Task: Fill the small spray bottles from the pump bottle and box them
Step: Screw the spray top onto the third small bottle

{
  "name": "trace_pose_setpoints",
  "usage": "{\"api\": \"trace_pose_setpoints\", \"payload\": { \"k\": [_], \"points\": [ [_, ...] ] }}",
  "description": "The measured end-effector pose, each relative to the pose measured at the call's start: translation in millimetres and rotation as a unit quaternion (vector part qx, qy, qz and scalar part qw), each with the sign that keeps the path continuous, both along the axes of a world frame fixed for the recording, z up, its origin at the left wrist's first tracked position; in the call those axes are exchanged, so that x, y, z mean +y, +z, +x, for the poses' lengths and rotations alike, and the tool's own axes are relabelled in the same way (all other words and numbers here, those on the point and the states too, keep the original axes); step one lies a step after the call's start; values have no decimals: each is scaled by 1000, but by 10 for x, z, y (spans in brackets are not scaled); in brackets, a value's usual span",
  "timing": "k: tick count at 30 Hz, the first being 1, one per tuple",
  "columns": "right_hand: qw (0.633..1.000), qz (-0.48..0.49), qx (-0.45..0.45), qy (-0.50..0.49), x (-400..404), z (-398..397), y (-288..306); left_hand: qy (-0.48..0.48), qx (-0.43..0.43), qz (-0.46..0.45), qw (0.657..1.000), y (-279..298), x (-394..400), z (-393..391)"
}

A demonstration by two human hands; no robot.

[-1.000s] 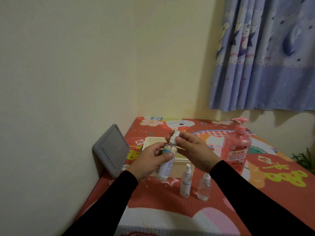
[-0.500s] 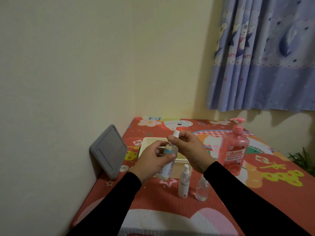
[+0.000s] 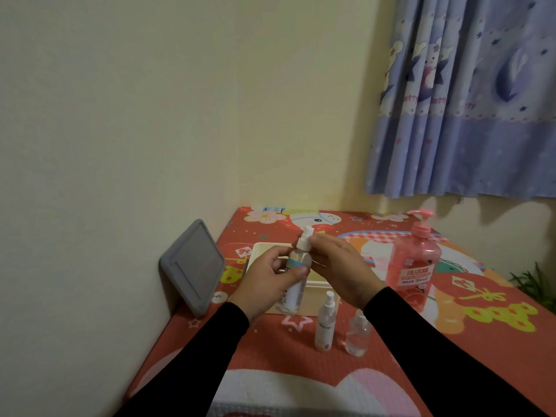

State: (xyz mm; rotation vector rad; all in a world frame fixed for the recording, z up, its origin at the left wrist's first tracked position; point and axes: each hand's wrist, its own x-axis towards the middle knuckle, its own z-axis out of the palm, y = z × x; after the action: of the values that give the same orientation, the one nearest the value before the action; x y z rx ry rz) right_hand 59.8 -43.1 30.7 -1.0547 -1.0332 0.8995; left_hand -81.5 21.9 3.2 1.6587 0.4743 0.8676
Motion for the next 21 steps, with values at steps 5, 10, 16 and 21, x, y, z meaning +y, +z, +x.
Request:
{"api": "trace_pose_setpoints", "payload": {
  "k": [5,10,16,21],
  "points": [
    [994,11,-92,-62,-18,15,-50,4,12,16,1000,3,8,-25],
    [995,17,-73,-72,7,-23,-74,-8,30,27,999,18,-27,-10],
    [999,13,-12,-33,26,-82,-21,-5,28,24,999,9,-38,1],
    [999,3,44,25,21,-26,-10,-5,32,13,999,-8,-14,-9]
  ]
}}
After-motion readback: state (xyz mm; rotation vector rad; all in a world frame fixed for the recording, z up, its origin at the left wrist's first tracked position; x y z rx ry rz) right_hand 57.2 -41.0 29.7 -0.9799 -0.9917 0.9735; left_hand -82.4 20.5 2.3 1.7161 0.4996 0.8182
